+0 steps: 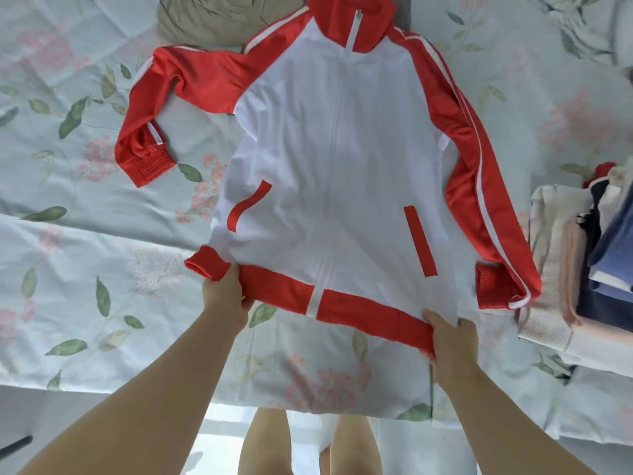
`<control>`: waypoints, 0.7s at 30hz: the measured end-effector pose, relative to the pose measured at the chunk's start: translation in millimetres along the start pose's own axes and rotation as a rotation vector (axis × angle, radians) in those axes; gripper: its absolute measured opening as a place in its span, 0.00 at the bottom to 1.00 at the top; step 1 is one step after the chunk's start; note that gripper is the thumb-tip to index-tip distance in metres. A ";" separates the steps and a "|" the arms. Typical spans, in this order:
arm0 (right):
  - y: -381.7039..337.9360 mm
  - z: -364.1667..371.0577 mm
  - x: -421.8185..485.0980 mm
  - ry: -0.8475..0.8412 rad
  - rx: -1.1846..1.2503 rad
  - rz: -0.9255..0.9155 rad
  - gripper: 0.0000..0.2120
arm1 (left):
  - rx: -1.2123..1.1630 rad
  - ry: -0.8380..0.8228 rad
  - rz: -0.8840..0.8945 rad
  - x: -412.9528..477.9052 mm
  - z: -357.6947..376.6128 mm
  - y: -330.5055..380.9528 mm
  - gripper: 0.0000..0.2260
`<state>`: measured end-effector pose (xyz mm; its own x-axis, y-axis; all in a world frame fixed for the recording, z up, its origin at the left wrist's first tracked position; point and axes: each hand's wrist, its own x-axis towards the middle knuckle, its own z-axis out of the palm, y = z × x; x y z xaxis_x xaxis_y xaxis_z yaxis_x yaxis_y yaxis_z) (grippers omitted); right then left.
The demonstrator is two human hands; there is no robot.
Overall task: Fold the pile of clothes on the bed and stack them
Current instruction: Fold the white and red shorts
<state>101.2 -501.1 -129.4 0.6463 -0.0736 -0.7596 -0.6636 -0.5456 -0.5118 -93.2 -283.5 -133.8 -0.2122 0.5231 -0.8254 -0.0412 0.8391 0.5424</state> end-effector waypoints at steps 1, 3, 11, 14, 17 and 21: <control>4.3 -2.9 0.9 0.006 -0.065 0.027 0.16 | 0.062 0.035 0.016 0.5 -8.3 -7.0 0.09; 9.7 -4.4 1.2 0.038 -0.189 0.074 0.20 | 0.136 0.104 -0.023 2.8 -23.1 -23.3 0.11; -21.6 44.0 -17.2 0.016 -0.838 -0.332 0.34 | 0.462 0.458 0.123 9.1 -15.7 -16.5 0.35; -38.7 77.8 -19.6 -0.108 -0.941 -0.436 0.32 | 0.990 0.329 0.376 9.2 -4.1 0.9 0.32; -57.5 115.9 -16.9 -0.221 -1.024 -0.545 0.32 | 1.117 0.038 0.492 33.1 8.0 15.4 0.29; -89.8 162.6 -7.8 -0.313 -1.058 -0.615 0.31 | 0.975 -0.034 0.415 56.5 31.2 48.6 0.27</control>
<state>94.5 -315.8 -142.8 0.5276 0.5505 -0.6469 0.4335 -0.8294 -0.3523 -76.7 -208.6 -158.9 -0.0014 0.7873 -0.6165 0.8326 0.3424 0.4354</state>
